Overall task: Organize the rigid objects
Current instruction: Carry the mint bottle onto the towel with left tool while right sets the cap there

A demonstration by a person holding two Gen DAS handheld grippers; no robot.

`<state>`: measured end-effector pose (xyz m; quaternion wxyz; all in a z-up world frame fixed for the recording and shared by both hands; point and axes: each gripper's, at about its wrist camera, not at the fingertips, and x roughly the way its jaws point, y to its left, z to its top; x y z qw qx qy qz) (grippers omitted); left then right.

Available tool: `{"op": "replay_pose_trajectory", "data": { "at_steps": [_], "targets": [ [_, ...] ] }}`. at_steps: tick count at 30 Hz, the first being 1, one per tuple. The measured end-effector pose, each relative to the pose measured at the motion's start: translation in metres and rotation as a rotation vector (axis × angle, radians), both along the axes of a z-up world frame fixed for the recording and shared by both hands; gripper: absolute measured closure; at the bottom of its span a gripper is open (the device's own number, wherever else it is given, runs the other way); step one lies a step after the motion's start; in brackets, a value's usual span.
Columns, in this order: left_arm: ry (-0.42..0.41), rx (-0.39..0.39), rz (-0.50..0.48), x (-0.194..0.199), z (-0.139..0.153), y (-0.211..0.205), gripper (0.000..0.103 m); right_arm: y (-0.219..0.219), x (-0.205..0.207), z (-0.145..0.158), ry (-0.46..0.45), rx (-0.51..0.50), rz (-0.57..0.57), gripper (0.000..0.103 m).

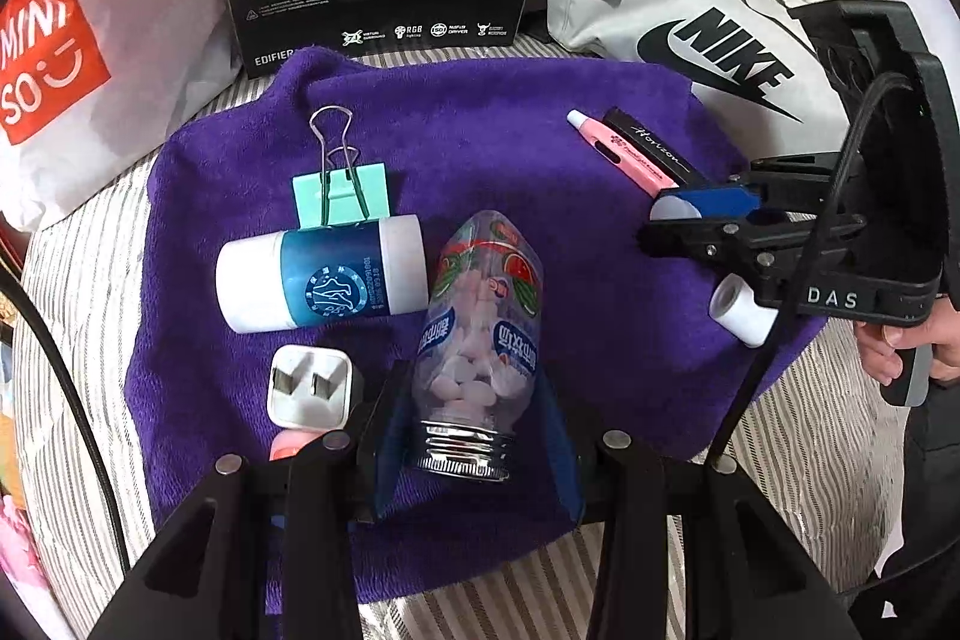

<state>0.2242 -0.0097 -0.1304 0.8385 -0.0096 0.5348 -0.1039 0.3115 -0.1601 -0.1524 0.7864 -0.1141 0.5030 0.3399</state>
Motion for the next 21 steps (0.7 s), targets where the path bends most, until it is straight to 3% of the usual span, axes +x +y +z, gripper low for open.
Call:
{"op": "replay_pose_trajectory", "data": {
  "at_steps": [21],
  "targets": [
    [0.020,0.088,-0.037,0.021,-0.013,-0.017,0.064,-0.002,-0.003,-0.004,-0.037,-0.018,0.073,0.073]
  ]
}}
